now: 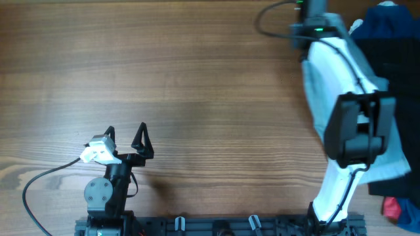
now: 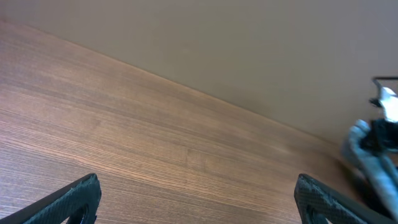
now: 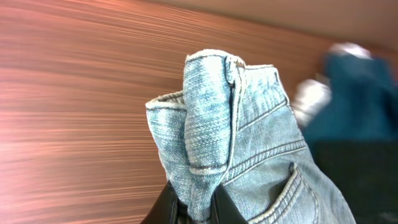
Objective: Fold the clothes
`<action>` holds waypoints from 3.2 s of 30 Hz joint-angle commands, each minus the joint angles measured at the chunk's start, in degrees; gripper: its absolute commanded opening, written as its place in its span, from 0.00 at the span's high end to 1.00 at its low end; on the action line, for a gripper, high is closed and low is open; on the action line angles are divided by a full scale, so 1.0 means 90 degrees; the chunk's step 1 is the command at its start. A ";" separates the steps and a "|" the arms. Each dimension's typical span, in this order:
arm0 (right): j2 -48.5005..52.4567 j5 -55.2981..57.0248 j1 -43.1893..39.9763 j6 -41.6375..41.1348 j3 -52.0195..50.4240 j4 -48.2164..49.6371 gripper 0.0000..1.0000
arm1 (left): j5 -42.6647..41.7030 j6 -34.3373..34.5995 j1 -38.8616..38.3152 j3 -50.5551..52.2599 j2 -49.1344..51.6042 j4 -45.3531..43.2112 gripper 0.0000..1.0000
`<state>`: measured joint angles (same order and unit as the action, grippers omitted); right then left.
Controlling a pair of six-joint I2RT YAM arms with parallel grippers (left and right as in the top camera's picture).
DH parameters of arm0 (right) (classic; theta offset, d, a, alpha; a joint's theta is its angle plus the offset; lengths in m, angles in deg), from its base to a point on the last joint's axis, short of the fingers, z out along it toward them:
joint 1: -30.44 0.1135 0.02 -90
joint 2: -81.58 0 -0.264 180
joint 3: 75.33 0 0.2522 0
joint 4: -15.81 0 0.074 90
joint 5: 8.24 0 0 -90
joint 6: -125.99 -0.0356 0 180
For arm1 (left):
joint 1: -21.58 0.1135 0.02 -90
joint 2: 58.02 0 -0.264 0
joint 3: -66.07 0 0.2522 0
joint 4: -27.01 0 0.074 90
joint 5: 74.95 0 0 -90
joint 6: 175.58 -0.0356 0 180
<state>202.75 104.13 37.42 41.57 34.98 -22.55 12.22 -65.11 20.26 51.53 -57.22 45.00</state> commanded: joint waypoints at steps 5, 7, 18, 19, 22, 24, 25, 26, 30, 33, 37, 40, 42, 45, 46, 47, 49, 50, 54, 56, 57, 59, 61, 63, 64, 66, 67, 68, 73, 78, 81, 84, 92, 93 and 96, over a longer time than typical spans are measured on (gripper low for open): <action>-0.0223 -0.1770 0.1802 -0.1069 0.0012 0.0369 0.96 | 0.0041 -0.0078 0.0053 0.0051 -0.0053 0.0002 0.00; -0.0202 -0.2225 0.2317 -0.1566 0.0012 0.0670 0.96 | 0.0041 -0.0078 0.0053 0.0051 -0.0053 0.0002 0.00; 0.0053 -0.3157 0.4588 -0.2793 0.0012 0.1156 0.96 | 0.0041 -0.0078 0.0053 0.0051 -0.0053 0.0002 0.00; 0.0053 -0.3143 0.4675 -0.2790 0.0012 0.1168 0.95 | 0.0041 -0.0078 0.0053 0.0051 -0.0053 0.0002 0.00; 0.0051 -0.3162 0.4728 -0.2786 0.0012 0.1112 0.80 | 0.0039 -0.0078 0.0053 0.0051 -0.0053 0.0002 0.00; 0.0015 -0.3160 0.4721 -0.2778 0.0012 0.0981 0.80 | 0.0039 -0.0078 0.0053 0.0051 -0.0053 0.0002 0.00; -0.0017 -0.3162 0.4721 -0.2730 0.0015 0.0933 0.66 | 0.0041 -0.0078 0.0053 0.0051 -0.0053 0.0002 0.00; -0.0051 -0.3162 0.4721 -0.2620 0.0017 0.0896 0.52 | 0.0041 -0.0078 0.0053 0.0051 -0.0053 0.0002 0.00; -0.0481 -0.2963 0.4551 -0.2465 0.0017 0.0554 0.24 | 0.0041 -0.0078 0.0053 0.0051 -0.0053 0.0002 0.00; -0.0996 -0.2623 0.4090 -0.2569 0.0017 -0.0039 0.18 | 0.0041 -0.0078 0.0053 0.0051 -0.0053 0.0005 0.00; -0.1627 -0.2829 0.2803 -0.2761 0.0017 -0.1608 0.02 | 0.0041 -0.0078 0.0053 0.0051 -0.0053 0.0002 0.00; -0.1659 -0.2997 0.2006 -0.2965 -0.0019 -0.3240 0.13 | 0.0039 -0.0078 0.0053 0.0051 -0.0053 0.0005 0.00; -0.1639 -0.2948 0.1651 -0.3099 -0.0245 -0.3900 0.20 | 0.0041 -0.0078 0.0053 0.0051 -0.0053 0.0002 0.00; -0.1639 -0.2713 0.1277 -0.3667 -0.0896 -0.4053 0.26 | 0.0039 -0.0078 0.0053 0.0051 -0.0053 0.0002 0.00; -0.1639 -0.2633 0.1129 -0.3767 -0.1263 -0.3757 0.37 | 0.0041 -0.0078 0.0053 0.0051 -0.0053 0.0002 0.00; -0.1639 -0.2625 0.1022 -0.3772 -0.1554 -0.3424 0.55 | 0.0041 -0.0078 0.0053 0.0051 -0.0053 0.0002 0.00; -0.1632 -0.2647 0.0746 -0.3832 -0.2186 -0.2620 0.86 | 0.0039 -0.0078 0.0053 0.0051 -0.0053 0.0002 0.00; -0.1630 -0.2710 0.0602 -0.3932 -0.2375 -0.2424 0.87 | 0.0041 -0.0078 0.0053 0.0051 -0.0053 0.0002 0.00; -0.1630 -0.3121 0.0187 -0.3954 -0.2931 -0.1819 0.88 | 0.0041 -0.0078 0.0053 0.0051 -0.0053 0.0002 0.00; -0.1630 -0.3160 0.0131 -0.3946 -0.3128 -0.1535 0.93 | 0.0041 -0.0078 0.0053 0.0051 -0.0053 0.0002 0.00; -0.1627 -0.3160 0.0131 -0.3949 -0.3184 -0.1472 0.93 | 0.0041 -0.0078 0.0053 0.0051 -0.0053 0.0002 0.00; -0.1627 -0.3160 0.0131 -0.3956 -0.3281 -0.1362 0.94 | 0.0041 -0.0078 0.0053 0.0051 -0.0053 0.0002 0.00; -0.1588 -0.3130 0.0129 -0.3949 -0.3366 -0.1171 0.93 | 0.0041 -0.0078 0.0053 0.0051 -0.0053 0.0002 0.00; -0.1452 -0.3067 0.0129 -0.3954 -0.3385 -0.1032 0.93 | 0.0041 -0.0078 0.0053 0.0051 -0.0053 0.0002 0.00; -0.1372 -0.3067 0.0131 -0.3956 -0.3385 -0.0988 0.93 | 0.0039 -0.0078 0.0053 0.0051 -0.0053 0.0002 0.00; -0.1086 -0.3067 0.0131 -0.3954 -0.3385 -0.0826 0.93 | 0.0041 -0.0078 0.0053 0.0051 -0.0053 0.0002 0.00; -0.0947 -0.3062 0.0131 -0.3949 -0.3385 -0.0736 0.93 | 0.0039 -0.0078 0.0053 0.0051 -0.0053 0.0002 0.00; -0.0787 -0.3011 0.0129 -0.3946 -0.3385 -0.0639 0.95 | 0.0041 -0.0078 0.0053 0.0051 -0.0053 0.0002 0.00; -0.0520 -0.2871 -0.0153 -0.4063 -0.3383 -0.0350 0.95 | 0.0041 -0.0078 0.0053 0.0051 -0.0053 0.0002 0.00; -0.0520 -0.2727 -0.0413 -0.2951 -0.2885 0.0019 0.93 | 0.0041 -0.0078 0.0053 0.0051 -0.0053 0.0002 0.00; -0.0520 -0.2232 -0.0627 -0.2977 -0.2618 0.0012 0.93 | 0.0041 -0.0078 0.0053 0.0051 -0.0053 0.0002 0.00; -0.0520 -0.2220 -0.0831 -0.2970 -0.2586 -0.0032 0.84 | 0.0041 -0.0078 0.0053 0.0051 -0.0053 0.0002 0.00; -0.0721 -0.2208 -0.0903 -0.3036 -0.2584 -0.0364 0.61 | 0.0039 -0.0078 0.0053 0.0051 -0.0053 0.0002 0.00; -0.0818 -0.2259 -0.0903 -0.3053 -0.2584 -0.0374 0.57 | 0.0041 -0.0078 0.0053 0.0051 -0.0053 0.0002 0.00; -0.1336 -0.2713 -0.0903 -0.3048 -0.2584 -0.0379 0.36 | 0.0039 -0.0078 0.0053 0.0051 -0.0053 0.0002 0.00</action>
<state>195.91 81.07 29.79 14.38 11.33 -25.56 12.22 -65.11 20.26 51.53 -57.25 45.00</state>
